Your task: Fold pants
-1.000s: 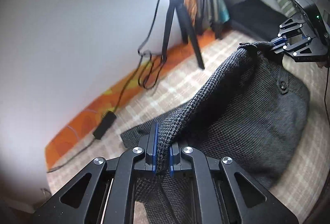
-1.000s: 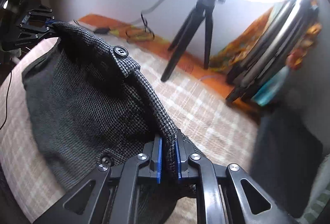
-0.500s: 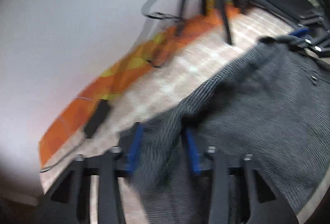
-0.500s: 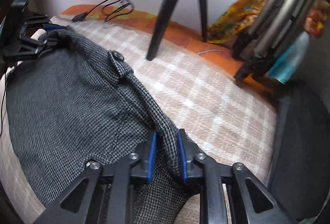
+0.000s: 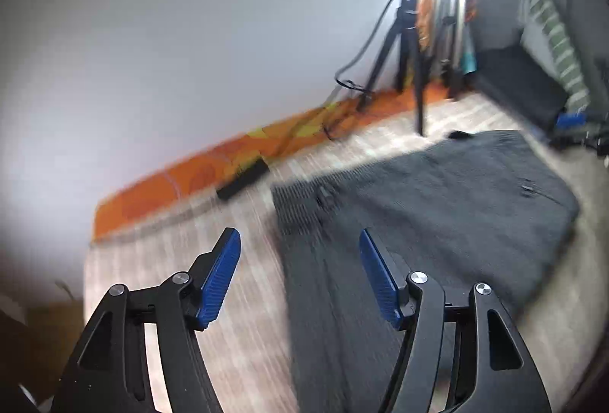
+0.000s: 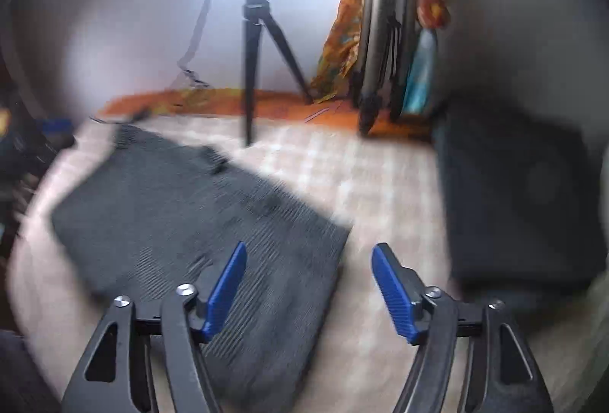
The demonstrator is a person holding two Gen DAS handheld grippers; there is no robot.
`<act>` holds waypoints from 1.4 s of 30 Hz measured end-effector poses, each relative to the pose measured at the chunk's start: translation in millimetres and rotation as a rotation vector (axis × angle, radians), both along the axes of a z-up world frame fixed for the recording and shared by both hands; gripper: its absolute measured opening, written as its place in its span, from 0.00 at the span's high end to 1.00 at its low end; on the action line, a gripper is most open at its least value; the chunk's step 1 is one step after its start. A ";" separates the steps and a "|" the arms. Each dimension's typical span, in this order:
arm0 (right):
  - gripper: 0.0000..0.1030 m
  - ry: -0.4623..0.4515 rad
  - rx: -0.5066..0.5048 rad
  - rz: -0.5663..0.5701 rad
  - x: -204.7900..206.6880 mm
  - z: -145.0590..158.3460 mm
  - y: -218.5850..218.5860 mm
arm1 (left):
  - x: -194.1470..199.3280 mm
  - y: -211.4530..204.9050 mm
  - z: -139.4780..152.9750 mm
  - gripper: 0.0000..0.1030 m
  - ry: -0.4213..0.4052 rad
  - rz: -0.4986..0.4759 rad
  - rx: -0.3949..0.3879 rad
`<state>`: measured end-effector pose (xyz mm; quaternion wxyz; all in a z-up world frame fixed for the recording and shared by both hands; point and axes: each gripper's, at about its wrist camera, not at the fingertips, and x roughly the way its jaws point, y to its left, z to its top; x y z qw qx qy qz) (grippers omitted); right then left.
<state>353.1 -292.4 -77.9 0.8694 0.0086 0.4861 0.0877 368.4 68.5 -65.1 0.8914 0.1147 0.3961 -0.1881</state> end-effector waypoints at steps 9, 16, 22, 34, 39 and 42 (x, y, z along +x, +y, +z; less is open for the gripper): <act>0.19 0.086 0.025 0.038 -96.0 -42.7 15.6 | -83.4 14.6 -42.0 0.37 0.107 -0.018 -0.028; 0.21 0.115 0.119 -0.047 -127.9 -60.6 7.6 | -117.1 2.7 -61.4 0.37 0.134 -0.090 0.015; 0.20 0.089 0.201 -0.071 -115.7 -73.1 15.0 | -103.6 -12.9 -77.5 0.37 0.157 -0.092 0.016; 0.73 0.032 0.493 -0.156 -87.4 -71.6 14.2 | -114.7 -21.2 -57.3 0.38 0.077 -0.132 0.096; 0.84 0.045 0.572 -0.180 -83.1 -50.2 5.6 | -142.7 -47.6 -43.1 0.38 0.015 -0.262 0.080; 0.87 0.027 0.594 -0.184 -75.1 -31.3 7.0 | -139.4 -75.8 -56.0 0.38 0.011 -0.322 0.129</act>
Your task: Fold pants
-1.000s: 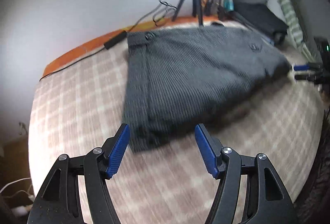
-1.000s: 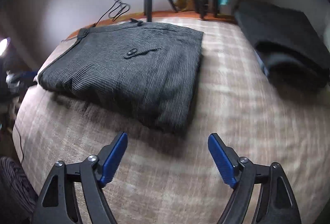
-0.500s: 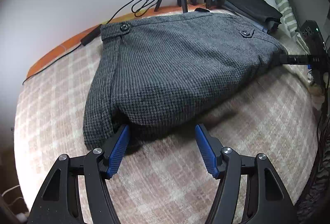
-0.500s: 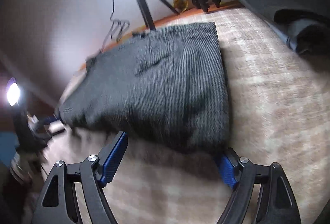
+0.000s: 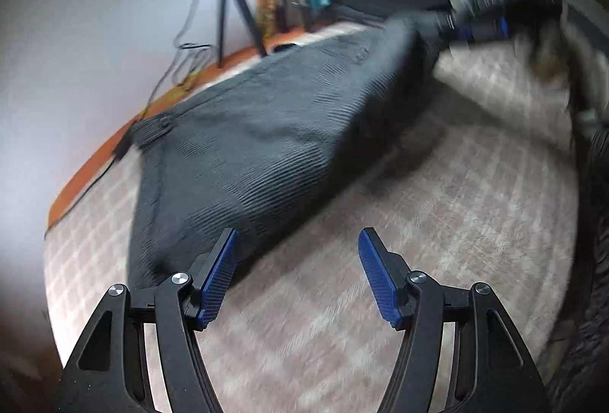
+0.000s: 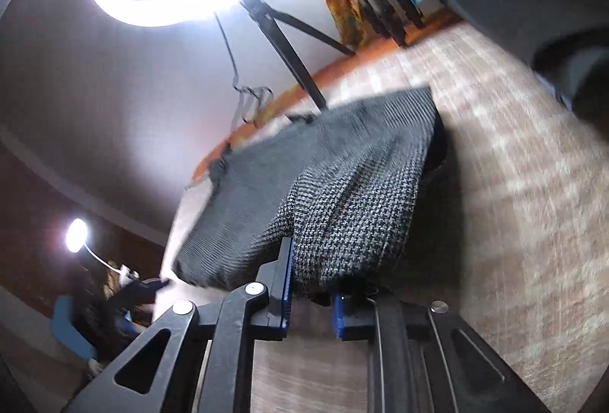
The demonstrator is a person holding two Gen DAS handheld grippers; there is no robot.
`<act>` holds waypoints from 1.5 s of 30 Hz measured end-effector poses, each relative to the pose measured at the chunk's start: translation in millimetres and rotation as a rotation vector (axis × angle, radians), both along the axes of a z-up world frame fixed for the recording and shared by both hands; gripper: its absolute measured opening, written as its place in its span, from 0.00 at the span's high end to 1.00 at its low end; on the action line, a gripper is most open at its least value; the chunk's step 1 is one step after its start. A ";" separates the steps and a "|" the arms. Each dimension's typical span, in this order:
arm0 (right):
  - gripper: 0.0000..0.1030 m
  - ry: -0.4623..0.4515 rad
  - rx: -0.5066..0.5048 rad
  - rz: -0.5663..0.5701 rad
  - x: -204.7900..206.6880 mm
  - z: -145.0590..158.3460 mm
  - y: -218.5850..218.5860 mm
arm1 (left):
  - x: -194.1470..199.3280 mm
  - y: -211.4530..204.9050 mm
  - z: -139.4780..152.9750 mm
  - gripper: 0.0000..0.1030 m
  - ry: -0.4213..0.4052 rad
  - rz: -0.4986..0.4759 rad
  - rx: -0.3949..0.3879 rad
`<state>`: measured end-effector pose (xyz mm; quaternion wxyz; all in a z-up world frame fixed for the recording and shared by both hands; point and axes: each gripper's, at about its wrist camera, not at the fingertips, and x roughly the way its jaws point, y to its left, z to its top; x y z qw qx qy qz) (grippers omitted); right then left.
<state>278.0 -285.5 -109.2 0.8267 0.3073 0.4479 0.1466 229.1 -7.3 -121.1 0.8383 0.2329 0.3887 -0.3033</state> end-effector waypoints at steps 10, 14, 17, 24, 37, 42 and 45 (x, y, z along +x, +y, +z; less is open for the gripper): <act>0.89 0.000 0.023 -0.028 39.0 22.4 -2.8 | 54.0 -36.3 -33.9 0.30 -0.024 0.001 0.103; 0.90 -0.004 0.016 -0.034 50.0 28.4 -4.0 | 73.3 -41.2 -40.8 0.33 -0.006 -0.046 0.115; 0.90 0.001 0.018 -0.043 60.0 34.1 -7.4 | 96.5 -41.1 -28.5 0.46 0.033 -0.074 0.117; 0.90 0.009 0.025 -0.087 74.9 32.7 -21.2 | 115.8 -10.1 27.5 0.29 -0.032 -0.014 0.023; 0.90 0.100 -0.041 -0.050 30.0 25.9 -6.8 | 27.9 18.7 7.8 0.38 0.040 -0.085 0.097; 0.87 0.226 -0.135 -0.021 -10.3 -5.2 -6.6 | -1.6 47.6 18.7 0.38 0.083 -0.055 0.012; 0.67 0.262 -0.184 -0.017 -22.6 -21.3 -5.3 | -2.0 58.1 29.9 0.38 0.070 0.000 -0.041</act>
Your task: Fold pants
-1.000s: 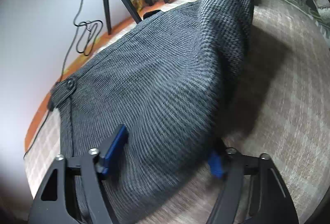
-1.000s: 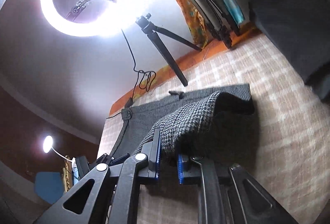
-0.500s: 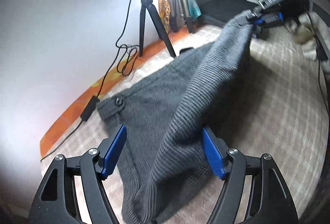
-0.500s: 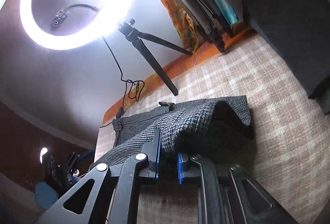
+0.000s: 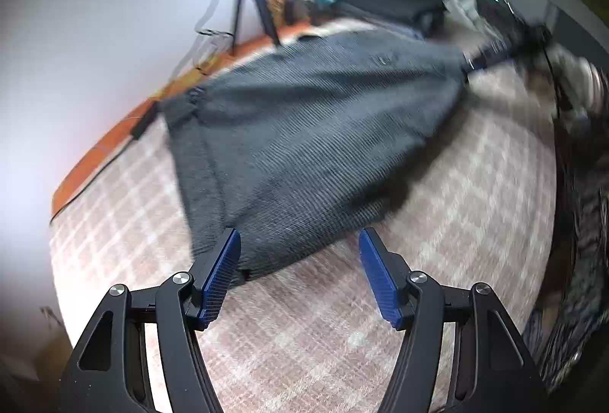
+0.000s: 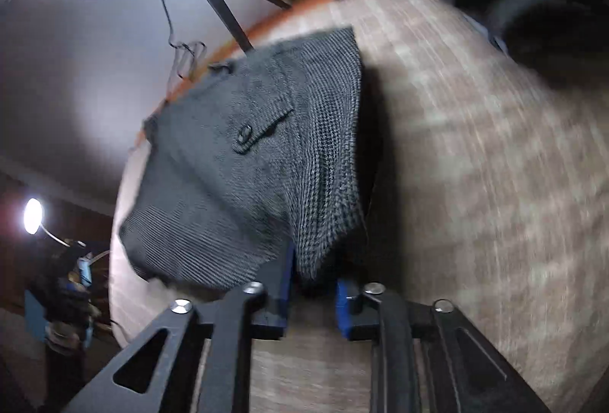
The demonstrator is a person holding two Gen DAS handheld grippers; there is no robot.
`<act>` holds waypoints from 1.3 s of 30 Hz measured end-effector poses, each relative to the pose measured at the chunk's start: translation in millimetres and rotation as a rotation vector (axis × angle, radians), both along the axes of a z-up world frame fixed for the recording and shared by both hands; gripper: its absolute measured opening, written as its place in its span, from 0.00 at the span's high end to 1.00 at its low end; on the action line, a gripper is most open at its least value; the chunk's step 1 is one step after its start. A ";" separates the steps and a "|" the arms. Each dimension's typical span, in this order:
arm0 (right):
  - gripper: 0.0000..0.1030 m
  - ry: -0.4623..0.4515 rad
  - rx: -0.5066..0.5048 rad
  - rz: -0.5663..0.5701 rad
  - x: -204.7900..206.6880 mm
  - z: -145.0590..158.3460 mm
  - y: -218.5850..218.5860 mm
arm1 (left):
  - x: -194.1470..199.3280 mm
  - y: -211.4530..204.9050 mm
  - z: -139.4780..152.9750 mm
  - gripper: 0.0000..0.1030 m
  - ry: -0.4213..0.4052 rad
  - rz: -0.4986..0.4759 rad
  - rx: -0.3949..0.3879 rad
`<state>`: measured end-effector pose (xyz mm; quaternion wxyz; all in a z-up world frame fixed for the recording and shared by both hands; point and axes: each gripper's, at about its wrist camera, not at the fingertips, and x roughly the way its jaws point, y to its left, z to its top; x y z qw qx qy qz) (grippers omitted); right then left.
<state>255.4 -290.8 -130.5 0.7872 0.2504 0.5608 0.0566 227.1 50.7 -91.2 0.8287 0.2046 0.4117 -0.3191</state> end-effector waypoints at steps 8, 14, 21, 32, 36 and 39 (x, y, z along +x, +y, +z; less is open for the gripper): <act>0.39 -0.060 0.004 -0.089 -4.0 2.3 -17.2 | 35.9 -46.6 -19.0 0.38 -0.037 0.052 -0.001; 0.50 -0.072 -0.084 -0.029 27.0 0.6 -9.4 | 52.6 -64.0 -62.3 0.35 0.001 0.079 0.112; 0.42 -0.104 0.002 -0.079 0.6 20.9 -24.1 | 48.4 -26.7 -41.9 0.36 0.031 0.142 0.002; 0.41 -0.122 0.300 -0.247 -12.2 -13.3 -20.1 | 71.2 -106.1 -1.0 0.36 -0.088 0.103 -0.057; 0.67 -0.114 0.301 -0.272 0.8 -19.6 -16.0 | 92.2 -161.5 -21.7 0.36 -0.085 0.064 -0.035; 0.78 -0.129 0.228 -0.226 3.9 -9.0 -11.5 | 108.6 -183.0 -39.0 0.37 -0.077 0.083 0.004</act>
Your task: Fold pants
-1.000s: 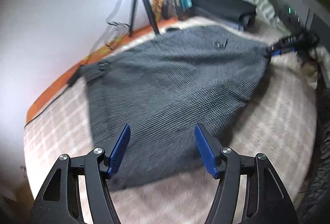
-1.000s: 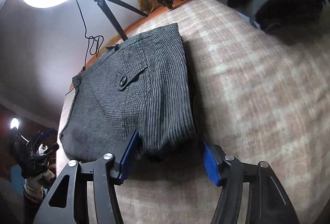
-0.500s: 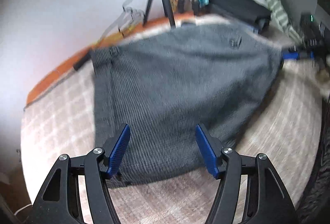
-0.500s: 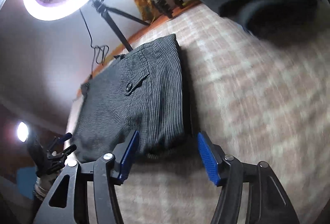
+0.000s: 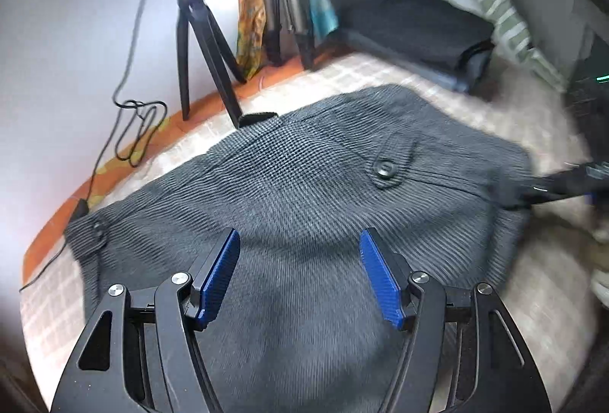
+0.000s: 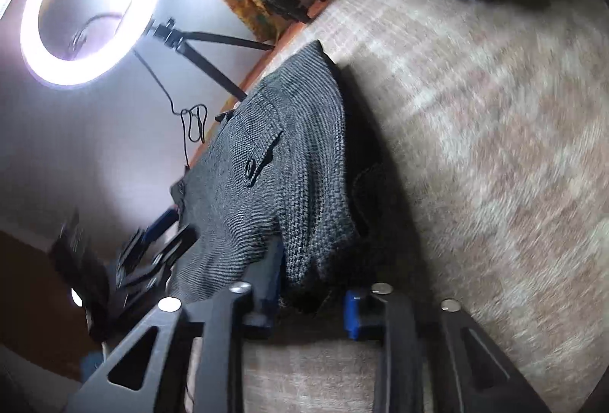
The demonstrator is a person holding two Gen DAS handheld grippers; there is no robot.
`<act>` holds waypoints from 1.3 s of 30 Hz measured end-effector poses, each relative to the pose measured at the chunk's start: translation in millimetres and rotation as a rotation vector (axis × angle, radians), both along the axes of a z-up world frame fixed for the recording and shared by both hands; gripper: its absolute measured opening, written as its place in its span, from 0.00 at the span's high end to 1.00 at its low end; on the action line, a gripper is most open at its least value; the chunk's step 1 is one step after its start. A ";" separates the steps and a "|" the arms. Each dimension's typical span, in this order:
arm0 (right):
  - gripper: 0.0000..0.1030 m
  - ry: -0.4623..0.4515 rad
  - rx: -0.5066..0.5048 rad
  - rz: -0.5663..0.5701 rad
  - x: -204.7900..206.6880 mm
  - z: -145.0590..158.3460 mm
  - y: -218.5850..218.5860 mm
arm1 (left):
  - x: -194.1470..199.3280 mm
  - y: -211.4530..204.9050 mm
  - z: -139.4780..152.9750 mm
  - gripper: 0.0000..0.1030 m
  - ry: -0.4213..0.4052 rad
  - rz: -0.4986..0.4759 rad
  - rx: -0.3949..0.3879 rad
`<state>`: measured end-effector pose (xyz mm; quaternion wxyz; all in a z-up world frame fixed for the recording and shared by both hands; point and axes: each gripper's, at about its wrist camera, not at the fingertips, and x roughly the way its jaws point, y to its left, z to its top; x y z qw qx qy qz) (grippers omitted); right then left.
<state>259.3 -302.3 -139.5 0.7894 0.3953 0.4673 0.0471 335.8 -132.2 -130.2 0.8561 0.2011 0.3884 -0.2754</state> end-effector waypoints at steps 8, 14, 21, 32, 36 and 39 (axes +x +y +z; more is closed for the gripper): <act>0.58 -0.054 -0.130 0.179 17.4 23.3 6.9 | 21.1 4.9 -27.6 0.31 0.048 0.048 0.018; 0.46 -0.041 -0.037 0.092 25.3 3.4 -41.4 | 4.0 30.4 -2.1 0.32 0.010 0.072 -0.033; 0.46 -0.049 0.035 0.155 61.5 -17.6 -54.0 | -12.5 53.2 8.7 0.32 -0.017 0.093 -0.001; 0.89 -0.052 0.051 0.192 75.4 -7.6 -23.5 | 7.5 47.2 -6.4 0.32 -0.005 0.139 0.044; 0.90 -0.060 -0.032 0.195 78.4 23.4 -7.6 | 4.1 48.4 -20.2 0.32 0.000 0.127 0.078; 0.90 -0.050 -0.089 0.190 86.1 42.1 4.9 | 2.8 59.4 -11.3 0.32 0.009 0.142 0.064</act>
